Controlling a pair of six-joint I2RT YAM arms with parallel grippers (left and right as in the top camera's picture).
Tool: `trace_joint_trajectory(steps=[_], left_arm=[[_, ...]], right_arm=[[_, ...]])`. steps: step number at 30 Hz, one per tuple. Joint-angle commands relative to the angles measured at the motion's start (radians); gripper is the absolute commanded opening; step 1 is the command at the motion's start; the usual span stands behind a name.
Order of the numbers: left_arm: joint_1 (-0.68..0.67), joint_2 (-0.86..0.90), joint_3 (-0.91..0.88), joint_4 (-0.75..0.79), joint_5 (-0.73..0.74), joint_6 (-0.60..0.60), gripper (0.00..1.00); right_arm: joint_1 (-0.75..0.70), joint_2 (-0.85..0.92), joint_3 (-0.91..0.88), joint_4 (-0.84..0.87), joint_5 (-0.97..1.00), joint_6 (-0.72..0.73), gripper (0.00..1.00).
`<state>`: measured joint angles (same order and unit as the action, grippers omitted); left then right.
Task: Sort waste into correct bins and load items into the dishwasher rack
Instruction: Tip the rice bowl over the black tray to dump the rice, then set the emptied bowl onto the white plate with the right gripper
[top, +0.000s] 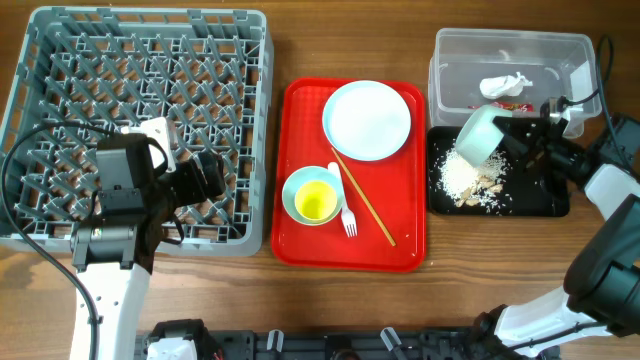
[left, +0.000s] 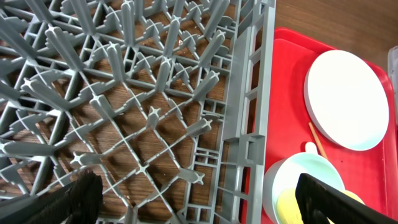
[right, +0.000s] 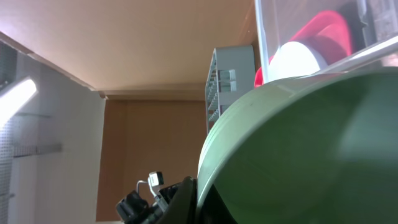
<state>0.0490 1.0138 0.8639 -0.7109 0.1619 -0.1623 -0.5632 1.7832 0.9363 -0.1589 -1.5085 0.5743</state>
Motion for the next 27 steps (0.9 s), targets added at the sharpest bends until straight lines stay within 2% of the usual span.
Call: trace_joint_trajectory(steps=[1,5,11,13,16,19,23,27], left_arm=[[0.008,0.0,0.021,0.002,-0.002,-0.002,1.0],[0.008,0.0,0.021,0.003,-0.002,-0.002,1.0],[0.008,0.0,0.021,-0.001,-0.002,-0.002,1.0],[0.008,0.0,0.021,-0.001,-0.002,-0.002,1.0],[0.008,0.0,0.021,-0.001,-0.002,-0.002,1.0],[0.008,0.0,0.021,-0.001,-0.002,-0.002,1.0],[0.008,0.0,0.021,-0.001,-0.002,-0.002,1.0],[0.008,0.0,0.021,-0.002,-0.002,-0.002,1.0]], right_arm=[[0.016,0.0,0.004,0.002,0.083,-0.006,0.04],[0.083,-0.017,0.008,-0.074,0.259,-0.066,0.04],[0.261,-0.183,0.148,-0.41,0.603,-0.339,0.05],[0.338,-0.256,0.203,-0.469,0.716,-0.366,0.05],[0.48,-0.34,0.238,-0.426,0.863,-0.364,0.05],[0.631,-0.349,0.238,-0.357,1.007,-0.365,0.05],[0.827,-0.267,0.237,-0.277,1.187,-0.396,0.05],[0.946,-0.116,0.237,-0.206,1.228,-0.399,0.05]])
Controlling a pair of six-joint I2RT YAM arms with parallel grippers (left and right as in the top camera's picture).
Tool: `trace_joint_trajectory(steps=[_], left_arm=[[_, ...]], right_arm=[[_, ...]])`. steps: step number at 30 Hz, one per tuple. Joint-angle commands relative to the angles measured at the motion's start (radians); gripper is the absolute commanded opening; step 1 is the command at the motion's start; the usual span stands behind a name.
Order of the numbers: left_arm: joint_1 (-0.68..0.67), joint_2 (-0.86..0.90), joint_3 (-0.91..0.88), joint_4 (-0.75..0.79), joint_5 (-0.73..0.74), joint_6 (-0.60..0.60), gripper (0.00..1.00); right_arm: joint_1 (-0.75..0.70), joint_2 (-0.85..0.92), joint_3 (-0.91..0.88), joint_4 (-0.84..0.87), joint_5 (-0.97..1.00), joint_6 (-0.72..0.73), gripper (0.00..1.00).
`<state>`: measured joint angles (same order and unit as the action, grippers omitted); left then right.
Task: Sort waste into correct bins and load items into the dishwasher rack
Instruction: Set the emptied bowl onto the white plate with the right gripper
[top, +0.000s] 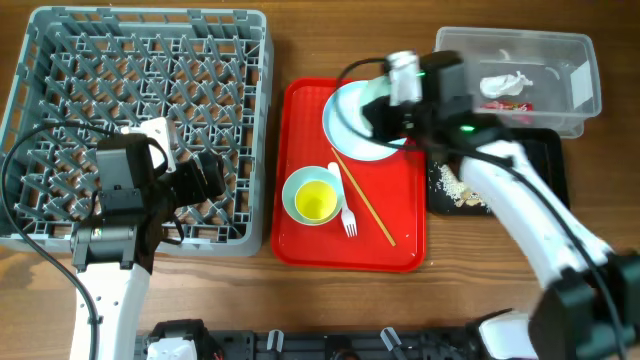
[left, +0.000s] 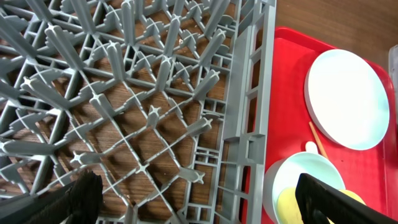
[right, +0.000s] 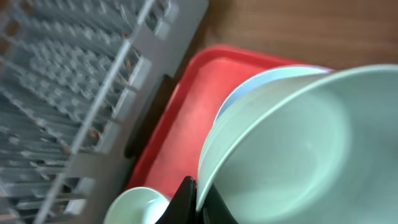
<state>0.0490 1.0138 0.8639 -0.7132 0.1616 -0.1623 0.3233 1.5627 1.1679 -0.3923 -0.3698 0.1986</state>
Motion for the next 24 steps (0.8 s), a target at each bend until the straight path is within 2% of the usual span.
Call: trace_joint_trajectory(steps=[1,6,10,12,17,21,24], left_arm=[[0.008,0.0,0.021,0.001,-0.002,-0.002,1.0],[0.008,0.0,0.021,0.001,-0.002,-0.002,1.0],[0.008,0.0,0.021,0.001,-0.002,-0.002,1.0],[0.008,0.0,0.021,0.001,-0.002,-0.002,1.0],[0.008,0.0,0.021,0.001,-0.002,-0.002,1.0],[0.008,0.0,0.021,0.001,-0.002,-0.002,1.0],[0.008,0.0,0.021,0.001,-0.002,-0.002,1.0]], right_arm=[[0.088,0.17,0.005,0.044,0.09,-0.023,0.05],[0.106,0.285,0.005,0.061,0.077,-0.013,0.05],[0.106,0.246,0.039,-0.024,0.049,-0.015,0.09],[0.106,0.21,0.085,-0.1,0.029,-0.016,0.15],[0.106,0.105,0.224,-0.303,-0.026,-0.016,0.61],[0.125,0.062,0.228,-0.388,-0.08,-0.011,0.61],[0.174,0.075,0.224,-0.458,-0.045,-0.012,0.56]])
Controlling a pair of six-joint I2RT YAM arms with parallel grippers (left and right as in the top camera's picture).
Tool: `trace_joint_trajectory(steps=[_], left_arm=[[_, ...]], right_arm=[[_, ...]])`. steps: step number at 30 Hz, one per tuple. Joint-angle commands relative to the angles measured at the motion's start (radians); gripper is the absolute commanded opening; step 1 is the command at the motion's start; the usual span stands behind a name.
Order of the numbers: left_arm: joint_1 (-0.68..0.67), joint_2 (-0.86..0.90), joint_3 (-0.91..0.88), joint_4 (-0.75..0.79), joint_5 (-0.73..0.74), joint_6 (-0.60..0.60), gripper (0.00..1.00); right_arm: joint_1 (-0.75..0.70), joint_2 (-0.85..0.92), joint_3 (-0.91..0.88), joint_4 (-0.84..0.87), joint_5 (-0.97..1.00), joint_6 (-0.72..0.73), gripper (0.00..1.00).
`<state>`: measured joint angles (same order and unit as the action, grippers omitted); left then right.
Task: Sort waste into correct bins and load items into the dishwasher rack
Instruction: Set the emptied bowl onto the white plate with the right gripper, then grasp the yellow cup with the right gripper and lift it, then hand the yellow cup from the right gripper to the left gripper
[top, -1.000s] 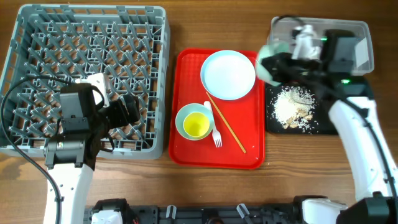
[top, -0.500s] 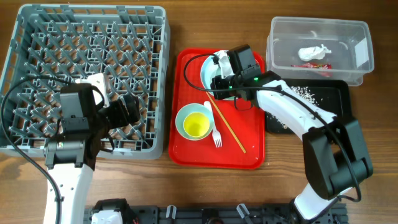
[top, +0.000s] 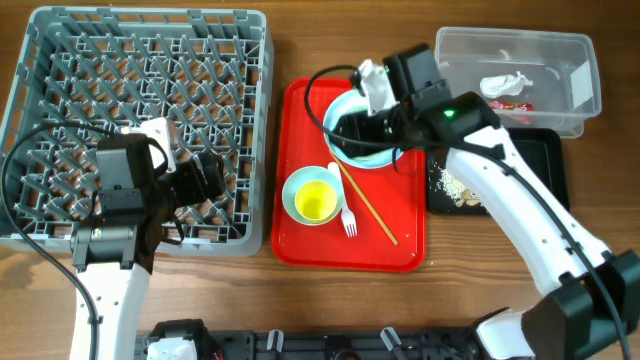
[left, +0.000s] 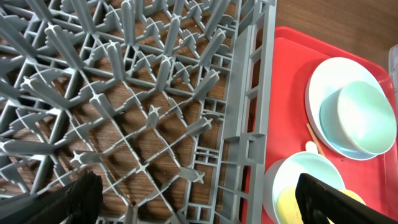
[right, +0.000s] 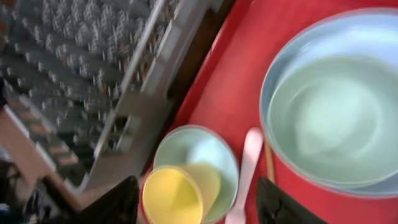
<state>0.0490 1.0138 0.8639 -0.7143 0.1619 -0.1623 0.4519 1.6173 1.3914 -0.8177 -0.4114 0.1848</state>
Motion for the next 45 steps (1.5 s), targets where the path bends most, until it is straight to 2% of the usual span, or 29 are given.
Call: trace_joint_trajectory(steps=[1,7,10,11,14,15,21,26,33,38,45], left_arm=[[0.008,0.0,0.021,0.002,-0.002,-0.002,1.0],[0.008,0.0,0.021,0.002,-0.002,-0.002,1.0],[0.008,0.0,0.021,0.002,-0.002,-0.002,1.0],[0.008,0.0,0.021,0.002,-0.002,-0.002,1.0],[0.008,0.0,0.021,0.002,-0.002,-0.002,1.0],[0.008,0.0,0.021,0.002,-0.002,-0.002,1.0],[0.008,0.0,0.021,0.005,0.032,-0.003,1.0],[0.008,0.008,0.021,0.061,0.308,-0.003,1.0],[0.008,0.091,0.021,0.289,0.754,-0.037,1.0],[0.008,0.14,0.021,0.481,1.043,-0.037,1.0],[0.008,0.147,0.021,0.583,1.11,-0.037,1.0]], right_arm=[[0.069,0.027,-0.005,-0.048,0.028,0.006,0.55],[0.178,0.105,-0.1,-0.057,0.215,0.141,0.51],[0.186,0.17,-0.124,-0.034,0.216,0.166,0.46],[0.186,0.183,-0.124,-0.034,0.208,0.166,0.4],[0.186,0.216,-0.124,-0.02,0.209,0.167,0.08],[0.185,0.216,-0.119,-0.015,0.209,0.166,0.04],[0.127,0.134,0.063,-0.087,0.21,0.15,0.04],[0.033,0.055,0.193,-0.083,0.179,0.159,0.04],[-0.026,0.069,0.186,0.025,-0.328,0.16,0.04],[-0.024,0.077,0.186,0.079,-0.514,0.209,0.04],[-0.024,0.077,0.186,0.126,-0.73,0.237,0.04]])
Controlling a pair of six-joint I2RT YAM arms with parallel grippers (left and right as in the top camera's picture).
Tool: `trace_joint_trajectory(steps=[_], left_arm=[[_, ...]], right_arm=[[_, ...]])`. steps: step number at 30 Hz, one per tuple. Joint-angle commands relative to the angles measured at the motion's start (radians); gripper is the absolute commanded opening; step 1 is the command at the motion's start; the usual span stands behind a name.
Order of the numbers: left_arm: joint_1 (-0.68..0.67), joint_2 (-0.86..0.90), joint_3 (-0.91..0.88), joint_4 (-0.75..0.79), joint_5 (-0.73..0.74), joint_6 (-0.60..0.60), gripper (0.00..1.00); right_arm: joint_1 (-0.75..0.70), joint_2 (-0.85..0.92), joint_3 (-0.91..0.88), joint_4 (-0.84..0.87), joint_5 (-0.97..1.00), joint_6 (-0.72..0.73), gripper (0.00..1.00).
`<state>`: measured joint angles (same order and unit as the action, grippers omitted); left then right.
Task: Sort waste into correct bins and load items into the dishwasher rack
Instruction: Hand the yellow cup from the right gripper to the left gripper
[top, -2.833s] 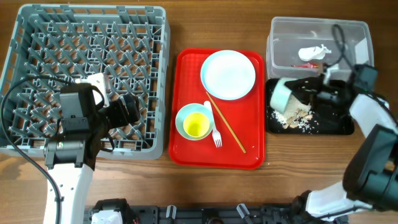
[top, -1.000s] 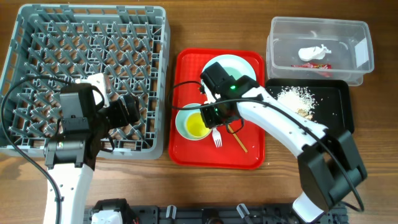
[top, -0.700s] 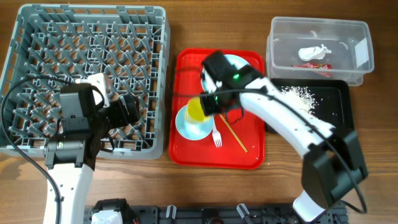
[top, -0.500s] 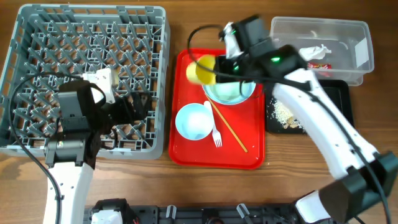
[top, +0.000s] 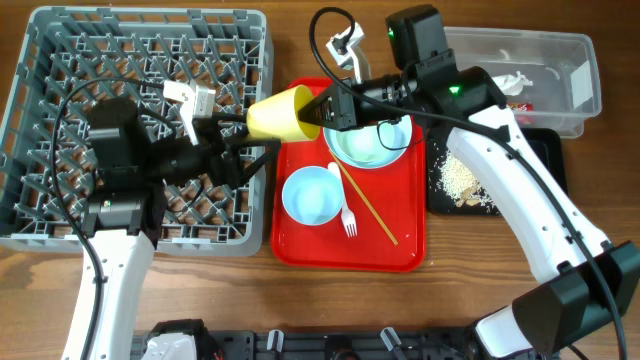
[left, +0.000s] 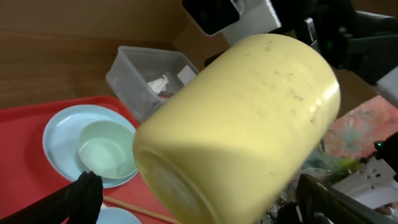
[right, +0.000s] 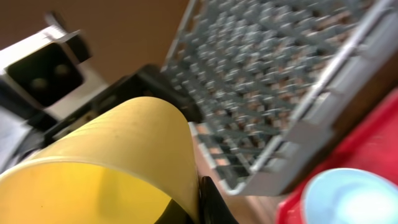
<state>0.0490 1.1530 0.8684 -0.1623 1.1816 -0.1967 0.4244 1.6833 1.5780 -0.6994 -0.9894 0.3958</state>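
Note:
A yellow cup (top: 283, 113) hangs on its side over the gap between the grey dishwasher rack (top: 60, 60) and the red tray (top: 300, 245). My right gripper (top: 322, 113) is shut on its rim, one finger inside (right: 208, 202). My left gripper (top: 248, 145) stands open just at the cup's base, which fills the left wrist view (left: 236, 118). On the tray lie a light-blue bowl (top: 312, 195), a green bowl (top: 372, 142) resting on a pale plate (top: 400, 152), a white fork (top: 349, 218) and a chopstick (top: 365, 205).
A clear bin (top: 575, 100) with crumpled waste stands at the back right. In front of it a black tray (top: 545, 200) holds rice scraps. The rack fills the left half of the table, under my left arm.
The yellow cup has left the light-blue bowl and is now held by my right gripper, which was open over the tray. My left gripper has come up from the rack to the cup's base.
My right gripper held the green bowl tipped over the black tray of rice. Then it had the bowl above the plate. Then the bowl sat on the plate and the gripper was open. Now it holds the yellow cup up, with my open left gripper at the base.

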Motion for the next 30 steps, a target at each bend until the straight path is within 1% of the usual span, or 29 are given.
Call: trace_joint_trajectory(steps=[1,2,4,6,10,14,18,30], left_arm=[[0.008,0.008,0.016,0.056,0.124,-0.002,1.0],[0.008,0.008,0.016,0.102,0.178,-0.002,1.0],[0.008,0.008,0.016,0.169,0.241,-0.002,0.97],[0.008,0.007,0.016,0.207,0.258,-0.003,0.96],[0.008,0.007,0.016,0.261,0.269,-0.021,0.97],[0.021,0.006,0.016,0.276,0.285,-0.021,0.95],[0.053,0.006,0.016,0.286,0.342,-0.021,0.84],[0.061,0.006,0.016,0.291,0.348,-0.021,0.84]], right_arm=[[0.003,0.011,-0.001,0.008,-0.176,0.026,0.04],[0.003,0.012,-0.001,0.008,-0.199,0.026,0.04],[0.003,0.012,-0.001,0.007,-0.208,0.027,0.04],[0.003,0.012,-0.001,0.007,-0.208,0.027,0.04],[0.001,0.012,-0.001,0.007,-0.208,0.04,0.04],[0.0,0.013,-0.001,0.007,-0.208,0.051,0.04],[0.0,0.013,-0.001,0.007,-0.209,0.053,0.04],[0.0,0.013,-0.001,0.006,-0.228,0.071,0.04]])
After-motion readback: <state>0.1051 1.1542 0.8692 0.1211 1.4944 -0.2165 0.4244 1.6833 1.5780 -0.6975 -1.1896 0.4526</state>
